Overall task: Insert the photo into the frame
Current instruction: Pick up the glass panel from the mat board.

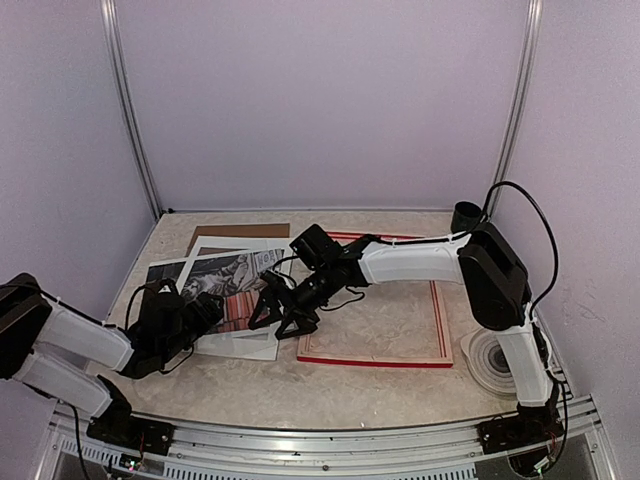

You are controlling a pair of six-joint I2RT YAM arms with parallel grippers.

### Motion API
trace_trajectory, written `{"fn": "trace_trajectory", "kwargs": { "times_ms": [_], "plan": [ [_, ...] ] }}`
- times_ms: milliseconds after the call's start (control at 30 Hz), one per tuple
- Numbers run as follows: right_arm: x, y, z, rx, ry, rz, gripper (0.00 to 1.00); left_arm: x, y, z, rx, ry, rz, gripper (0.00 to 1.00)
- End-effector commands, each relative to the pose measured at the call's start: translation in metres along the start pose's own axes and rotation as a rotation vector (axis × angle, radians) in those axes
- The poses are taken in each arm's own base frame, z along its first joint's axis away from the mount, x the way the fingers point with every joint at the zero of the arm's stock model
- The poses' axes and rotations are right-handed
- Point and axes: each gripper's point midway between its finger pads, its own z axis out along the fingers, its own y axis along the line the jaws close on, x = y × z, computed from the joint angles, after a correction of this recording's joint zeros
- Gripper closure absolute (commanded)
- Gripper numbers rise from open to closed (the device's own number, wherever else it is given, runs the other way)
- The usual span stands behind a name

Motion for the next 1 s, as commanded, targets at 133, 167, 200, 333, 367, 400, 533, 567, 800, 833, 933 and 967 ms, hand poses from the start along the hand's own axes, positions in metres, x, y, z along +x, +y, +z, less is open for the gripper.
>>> {"fn": "trace_trajectory", "kwargs": {
  "times_ms": [133,167,200,333,367,400,533,567,800,833,933,967],
  "plan": [
    [-0.028,0.007,-0.004,-0.143,-0.09,-0.049,0.01,0.019,0.004,0.003,-0.009,0.067,-0.005,0.01],
    [-0.028,0.006,-0.003,-0.151,-0.092,-0.046,0.01,0.024,0.006,0.004,-0.014,0.081,-0.005,0.01],
    [-0.028,0.006,-0.002,-0.161,-0.093,-0.045,0.02,0.027,0.007,0.004,-0.015,0.089,-0.005,0.01],
    [-0.029,-0.004,0.003,-0.163,-0.097,-0.022,0.02,0.036,0.009,0.006,-0.016,0.112,-0.005,0.01],
    [-0.03,-0.007,0.005,-0.167,-0.099,-0.019,0.02,0.036,0.009,0.007,-0.014,0.114,-0.006,0.01],
    [-0.03,-0.009,0.006,-0.172,-0.099,-0.014,0.02,0.037,0.009,0.007,-0.016,0.116,-0.005,0.01],
    [-0.03,-0.015,0.011,-0.187,-0.1,0.013,0.02,0.039,0.009,0.008,-0.014,0.119,-0.007,0.01],
    [-0.03,-0.017,0.012,-0.186,-0.1,0.021,0.02,0.039,0.008,0.008,-0.012,0.119,-0.007,0.01],
    [-0.033,-0.03,0.021,-0.169,-0.092,0.06,0.08,0.04,0.006,0.007,-0.005,0.121,-0.005,0.01],
    [-0.034,-0.032,0.022,-0.169,-0.093,0.065,0.11,0.04,0.006,0.006,-0.004,0.121,-0.006,0.01],
    [-0.037,-0.035,0.026,-0.187,-0.093,0.082,0.22,0.04,0.005,0.006,0.001,0.123,-0.008,0.01],
    [-0.038,-0.035,0.027,-0.197,-0.093,0.084,0.24,0.04,0.005,0.006,0.003,0.123,-0.008,0.01]
  ]
}}
